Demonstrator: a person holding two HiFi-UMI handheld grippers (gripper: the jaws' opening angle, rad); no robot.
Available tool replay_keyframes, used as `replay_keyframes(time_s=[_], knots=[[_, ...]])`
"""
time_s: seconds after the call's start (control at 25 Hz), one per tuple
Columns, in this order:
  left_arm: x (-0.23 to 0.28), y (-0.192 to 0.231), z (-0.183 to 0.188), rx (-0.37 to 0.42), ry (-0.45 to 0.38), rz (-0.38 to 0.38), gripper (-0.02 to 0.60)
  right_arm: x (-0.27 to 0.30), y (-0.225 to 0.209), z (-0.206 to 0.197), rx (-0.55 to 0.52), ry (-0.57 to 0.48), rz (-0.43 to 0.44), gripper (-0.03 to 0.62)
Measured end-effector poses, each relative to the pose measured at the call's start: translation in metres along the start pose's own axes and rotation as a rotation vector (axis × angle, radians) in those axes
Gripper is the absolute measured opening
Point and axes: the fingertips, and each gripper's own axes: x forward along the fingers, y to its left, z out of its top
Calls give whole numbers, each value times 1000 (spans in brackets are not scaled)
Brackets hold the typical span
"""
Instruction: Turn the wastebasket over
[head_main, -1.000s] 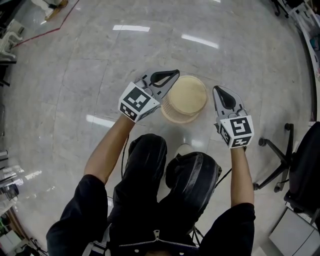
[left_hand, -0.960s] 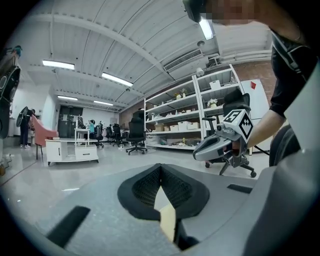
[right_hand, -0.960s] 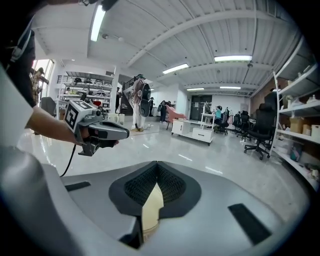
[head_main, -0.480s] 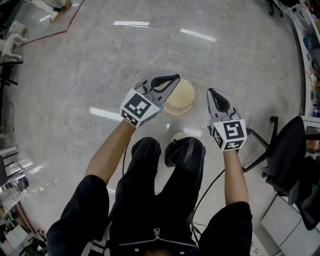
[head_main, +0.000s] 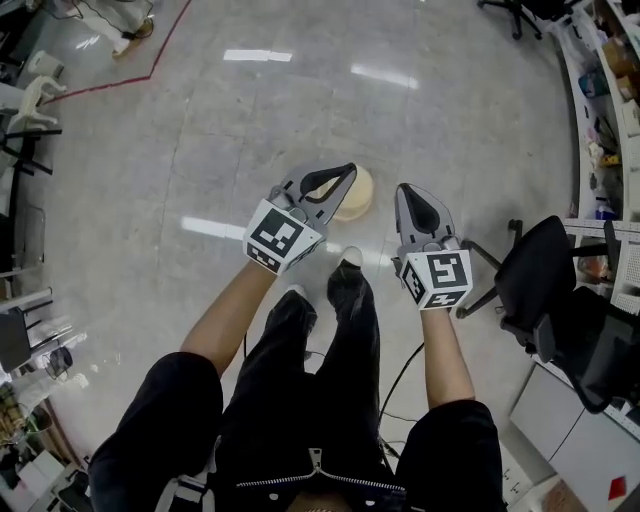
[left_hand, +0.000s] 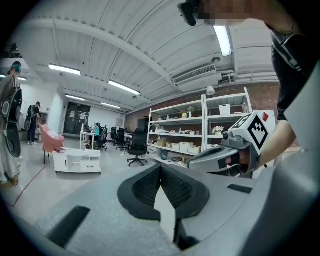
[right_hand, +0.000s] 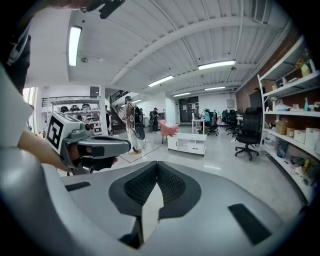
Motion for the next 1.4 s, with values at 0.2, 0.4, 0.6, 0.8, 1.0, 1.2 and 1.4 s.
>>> replay_keyframes(time_s=[0.2,0.4,0.6,0.8,1.0,1.2,1.4], knots=[[-44,-28,71,22,-4,25,6,-58,33,49,57,-13,-88,11],[-93,-48,118,33,-19,38,5,-101,71,82,102,-31,-134,12],[-148,-66,143,0,-39,75,5,-148,105,109,95,-97,-194,12],[-197,-84,135,-9,-26,77,5,-189,144,116,75,-139,-235,12],[-210,-100,133,4,-20,62,5,-204,159,114,60,-146,-244,11],[-215,-103,131,4,-21,61,5,-200,164,108,70,-130,-245,9],[-221,-101,132,-19,-24,63,5,-191,169,107,77,-115,-233,9]])
